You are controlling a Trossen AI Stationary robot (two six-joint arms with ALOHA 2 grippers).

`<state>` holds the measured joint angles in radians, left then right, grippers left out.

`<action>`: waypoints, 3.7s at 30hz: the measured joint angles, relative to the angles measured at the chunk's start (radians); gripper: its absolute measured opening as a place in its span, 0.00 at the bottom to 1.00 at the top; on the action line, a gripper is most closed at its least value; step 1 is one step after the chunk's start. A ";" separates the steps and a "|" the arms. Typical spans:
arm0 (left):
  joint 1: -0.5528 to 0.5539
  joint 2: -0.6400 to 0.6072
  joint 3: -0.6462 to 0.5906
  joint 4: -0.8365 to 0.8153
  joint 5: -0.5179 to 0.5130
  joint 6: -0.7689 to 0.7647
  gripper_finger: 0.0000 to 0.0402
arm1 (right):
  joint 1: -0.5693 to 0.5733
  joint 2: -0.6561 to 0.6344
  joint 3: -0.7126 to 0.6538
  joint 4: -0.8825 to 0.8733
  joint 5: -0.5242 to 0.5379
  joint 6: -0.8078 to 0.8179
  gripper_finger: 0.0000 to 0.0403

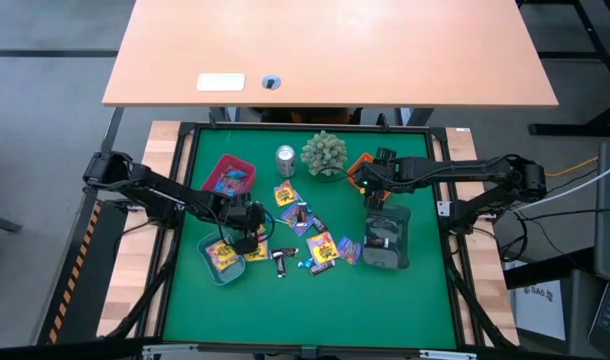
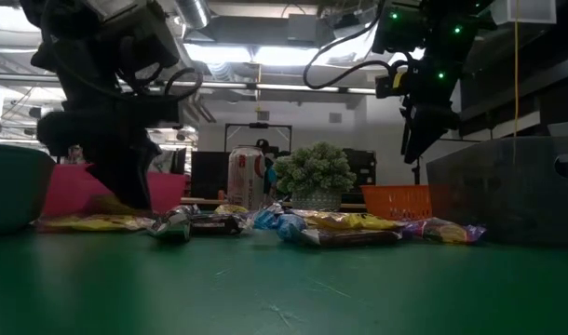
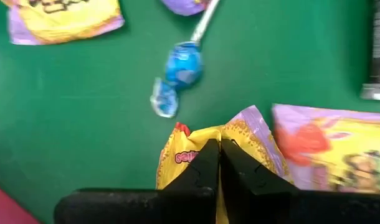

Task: Sort candy
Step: Put the yellow candy into the blue transparent bin, then put the brown chocolate candy into the black bin

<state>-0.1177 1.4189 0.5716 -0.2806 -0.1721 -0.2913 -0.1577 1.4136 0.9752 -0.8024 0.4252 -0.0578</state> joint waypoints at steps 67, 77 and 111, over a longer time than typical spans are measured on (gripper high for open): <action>-0.202 -0.381 0.004 -0.394 0.370 -0.441 0.02 | 0.000 0.000 0.000 0.000 0.000 0.000 0.54; -0.202 -0.381 0.004 -0.392 0.358 -0.441 0.28 | 0.000 0.000 0.000 0.000 0.000 0.000 0.54; -0.201 -0.381 0.004 0.127 0.094 -0.331 0.33 | 0.000 0.000 0.106 -0.021 -0.114 -0.029 0.54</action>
<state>-0.3191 1.0382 0.5755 -0.1534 -0.0782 -0.6219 -0.1574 1.4139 1.0810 -0.8238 0.3107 -0.0870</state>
